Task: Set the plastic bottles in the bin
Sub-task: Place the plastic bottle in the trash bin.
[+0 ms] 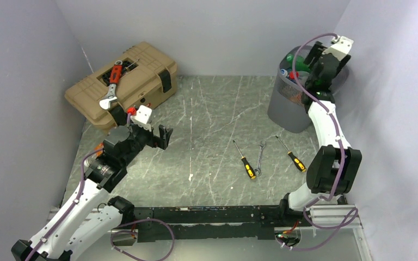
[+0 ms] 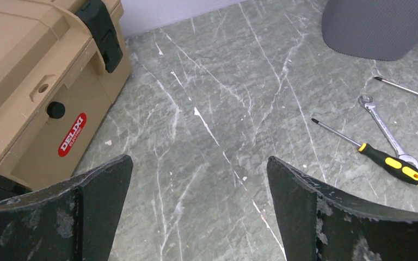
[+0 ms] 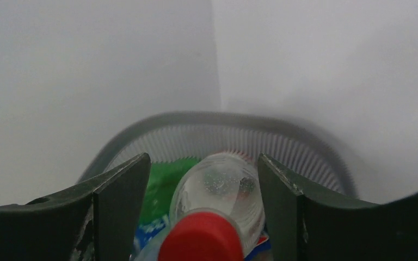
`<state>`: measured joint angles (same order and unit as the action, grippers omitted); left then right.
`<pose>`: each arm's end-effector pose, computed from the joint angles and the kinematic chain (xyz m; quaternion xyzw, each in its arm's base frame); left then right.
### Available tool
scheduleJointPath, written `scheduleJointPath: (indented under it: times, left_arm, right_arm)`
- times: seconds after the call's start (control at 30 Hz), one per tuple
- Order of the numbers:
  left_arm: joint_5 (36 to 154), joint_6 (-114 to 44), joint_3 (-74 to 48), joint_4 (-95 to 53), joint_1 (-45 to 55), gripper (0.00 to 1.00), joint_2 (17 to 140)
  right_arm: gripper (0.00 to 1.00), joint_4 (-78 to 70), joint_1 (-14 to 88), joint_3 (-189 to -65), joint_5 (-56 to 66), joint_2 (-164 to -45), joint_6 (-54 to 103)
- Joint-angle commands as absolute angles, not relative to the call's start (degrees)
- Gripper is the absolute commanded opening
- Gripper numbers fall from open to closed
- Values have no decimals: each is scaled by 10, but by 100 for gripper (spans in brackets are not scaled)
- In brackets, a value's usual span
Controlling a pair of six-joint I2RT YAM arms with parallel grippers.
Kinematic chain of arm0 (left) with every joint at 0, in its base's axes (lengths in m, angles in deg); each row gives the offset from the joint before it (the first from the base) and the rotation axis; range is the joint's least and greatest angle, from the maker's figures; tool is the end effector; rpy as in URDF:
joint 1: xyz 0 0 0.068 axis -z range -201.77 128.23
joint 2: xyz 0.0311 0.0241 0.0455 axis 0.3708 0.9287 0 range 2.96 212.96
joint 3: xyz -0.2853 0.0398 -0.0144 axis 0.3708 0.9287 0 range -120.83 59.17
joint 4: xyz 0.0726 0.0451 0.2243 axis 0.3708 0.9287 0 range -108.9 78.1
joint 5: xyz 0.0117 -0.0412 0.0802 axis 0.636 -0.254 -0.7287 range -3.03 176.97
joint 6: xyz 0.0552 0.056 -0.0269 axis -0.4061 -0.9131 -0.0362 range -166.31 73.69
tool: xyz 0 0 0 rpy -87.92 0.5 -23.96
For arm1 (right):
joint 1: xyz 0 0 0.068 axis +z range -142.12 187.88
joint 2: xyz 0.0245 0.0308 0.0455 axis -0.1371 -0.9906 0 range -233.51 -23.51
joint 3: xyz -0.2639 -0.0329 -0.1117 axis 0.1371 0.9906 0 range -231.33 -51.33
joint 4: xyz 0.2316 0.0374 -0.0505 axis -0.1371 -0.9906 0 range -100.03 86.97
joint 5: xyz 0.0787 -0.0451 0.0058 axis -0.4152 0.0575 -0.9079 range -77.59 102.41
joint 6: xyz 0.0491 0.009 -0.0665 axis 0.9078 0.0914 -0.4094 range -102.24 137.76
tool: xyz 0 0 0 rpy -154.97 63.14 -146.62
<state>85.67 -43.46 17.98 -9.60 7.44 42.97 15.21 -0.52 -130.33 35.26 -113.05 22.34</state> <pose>0.1503 -0.0821 0.3376 0.1649 0.7372 -0.1728 0.6321 0.3784 -0.0843 0.4309 0.2210 0.6240 -0.1548 0.7334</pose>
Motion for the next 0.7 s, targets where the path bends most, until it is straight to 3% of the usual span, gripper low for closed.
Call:
scheduleJointPath:
  times: [0.0,0.27,0.33,0.37,0.67]
  left_arm:
    - [864,-424,156,-106,72,99,434]
    - [864,-424,157,-106,73,99,433]
    - [864,-424,157,-106,73,99,433]
    - [864,-424,157,-106,73,99,434]
    - [863,-424,157,-105,73,99,439]
  right_arm:
    - [78,113,45,-1310,343,-1100,198]
    - [82,84,73,-1320,364,-1066,210]
    - [98,81,75,-1316,371,-1054,215]
    - [100,78,76,-1316,374,-1049,217]
    - [99,56,75,-1314,374,-992,224]
